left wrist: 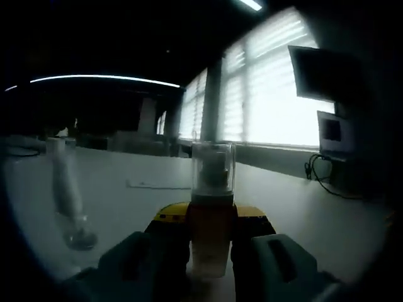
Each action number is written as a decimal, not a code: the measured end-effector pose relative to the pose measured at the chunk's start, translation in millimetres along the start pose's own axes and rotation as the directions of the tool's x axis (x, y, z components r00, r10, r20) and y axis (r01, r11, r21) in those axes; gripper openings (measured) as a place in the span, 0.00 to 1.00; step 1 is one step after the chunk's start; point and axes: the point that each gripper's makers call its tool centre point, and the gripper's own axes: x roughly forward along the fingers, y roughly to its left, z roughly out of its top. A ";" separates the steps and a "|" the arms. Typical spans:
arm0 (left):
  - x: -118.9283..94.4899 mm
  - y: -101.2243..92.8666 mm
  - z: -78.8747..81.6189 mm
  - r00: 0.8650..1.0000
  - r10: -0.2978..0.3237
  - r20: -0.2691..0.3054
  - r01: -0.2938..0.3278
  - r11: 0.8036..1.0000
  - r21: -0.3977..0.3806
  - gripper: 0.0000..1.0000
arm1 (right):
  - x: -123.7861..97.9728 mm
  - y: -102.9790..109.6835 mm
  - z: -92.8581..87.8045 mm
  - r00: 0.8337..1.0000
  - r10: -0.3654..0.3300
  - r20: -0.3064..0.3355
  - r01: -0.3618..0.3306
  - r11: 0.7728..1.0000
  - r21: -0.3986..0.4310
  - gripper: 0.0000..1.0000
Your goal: Clamp pump bottle remove cover press pump head put on cover
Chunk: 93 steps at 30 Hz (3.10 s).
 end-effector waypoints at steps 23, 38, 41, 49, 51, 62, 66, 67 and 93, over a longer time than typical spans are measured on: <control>0.6 -23.2 -6.8 0.999 -0.054 0.002 0.054 0.992 0.115 0.15 | -2.2 -7.0 4.9 0.999 -0.037 0.025 0.036 0.999 0.016 0.20; -5.1 -21.9 -5.1 0.994 -0.110 -0.011 0.111 0.992 0.066 0.39 | -0.2 -6.4 1.1 0.999 -0.036 0.006 0.036 0.999 0.010 0.20; -7.6 -21.6 -4.8 0.992 -0.123 -0.021 0.124 0.991 0.058 0.39 | 0.1 -6.2 0.6 0.999 -0.034 0.003 0.034 0.999 0.008 0.20; -24.9 -17.3 4.6 0.973 -0.225 -0.044 0.229 0.960 0.163 0.42 | 0.3 -5.9 -0.6 0.999 -0.032 -0.001 0.032 0.999 0.004 0.20; -31.9 -16.2 12.3 0.971 -0.237 -0.042 0.241 0.957 0.164 0.42 | 0.3 -5.4 -0.9 0.999 -0.032 -0.002 0.032 0.999 0.002 0.20; -65.3 -15.8 31.7 0.959 -0.281 -0.033 0.281 0.936 0.212 0.42 | 0.4 -5.1 -3.0 1.000 -0.028 -0.011 0.028 1.000 -0.002 0.20; -83.3 -19.3 41.2 0.945 -0.326 -0.021 0.325 0.929 0.178 0.41 | 0.9 -4.5 -3.7 1.000 -0.024 -0.014 0.024 1.000 -0.003 0.20; -86.3 -16.6 40.5 0.943 -0.332 -0.028 0.331 0.927 0.174 0.41 | 1.0 -4.5 -3.8 1.000 -0.024 -0.014 0.024 1.000 -0.004 0.20; -189.5 45.5 47.2 0.962 -0.272 0.015 0.267 0.952 0.147 0.46 | 2.5 2.8 -5.2 1.000 0.017 -0.023 -0.017 1.000 0.006 0.22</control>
